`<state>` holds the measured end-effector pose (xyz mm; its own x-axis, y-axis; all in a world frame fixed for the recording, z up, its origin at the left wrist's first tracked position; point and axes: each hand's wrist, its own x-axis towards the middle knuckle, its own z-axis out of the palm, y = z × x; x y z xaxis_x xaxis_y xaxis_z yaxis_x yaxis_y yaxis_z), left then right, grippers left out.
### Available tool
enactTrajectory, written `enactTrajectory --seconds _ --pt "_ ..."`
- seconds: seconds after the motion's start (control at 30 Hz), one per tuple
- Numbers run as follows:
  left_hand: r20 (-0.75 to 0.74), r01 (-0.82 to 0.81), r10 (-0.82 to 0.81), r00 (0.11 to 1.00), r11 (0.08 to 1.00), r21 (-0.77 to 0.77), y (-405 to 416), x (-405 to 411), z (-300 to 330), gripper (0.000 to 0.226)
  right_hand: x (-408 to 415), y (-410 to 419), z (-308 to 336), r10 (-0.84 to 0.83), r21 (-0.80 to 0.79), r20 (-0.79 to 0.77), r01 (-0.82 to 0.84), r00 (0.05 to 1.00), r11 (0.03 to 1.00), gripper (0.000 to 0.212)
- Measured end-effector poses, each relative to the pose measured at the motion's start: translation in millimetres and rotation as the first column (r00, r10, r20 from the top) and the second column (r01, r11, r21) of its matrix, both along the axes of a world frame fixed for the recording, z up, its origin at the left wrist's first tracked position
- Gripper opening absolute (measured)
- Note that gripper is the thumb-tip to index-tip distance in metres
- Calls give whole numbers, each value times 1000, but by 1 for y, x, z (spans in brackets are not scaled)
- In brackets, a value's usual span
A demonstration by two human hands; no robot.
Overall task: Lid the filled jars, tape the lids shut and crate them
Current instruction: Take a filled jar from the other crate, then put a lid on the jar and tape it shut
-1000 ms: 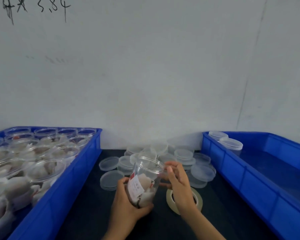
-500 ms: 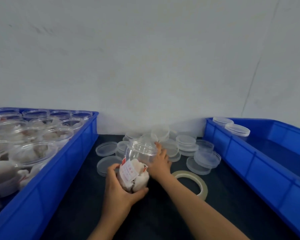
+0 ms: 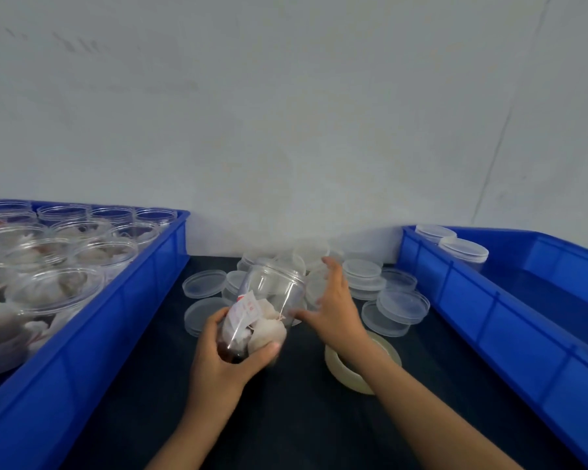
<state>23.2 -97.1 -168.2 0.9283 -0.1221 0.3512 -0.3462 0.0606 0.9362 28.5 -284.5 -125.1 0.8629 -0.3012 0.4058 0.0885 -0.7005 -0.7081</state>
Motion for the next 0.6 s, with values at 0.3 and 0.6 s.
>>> enactTrajectory --seconds 0.3,0.6 --pt "-213 106 -139 967 982 -159 3 -6 6 101 -71 -17 -9 135 323 -40 -115 990 939 106" --pt "-239 200 -242 940 962 -188 2 -6 7 54 -78 1 -10 224 487 151 -269 963 831 111"
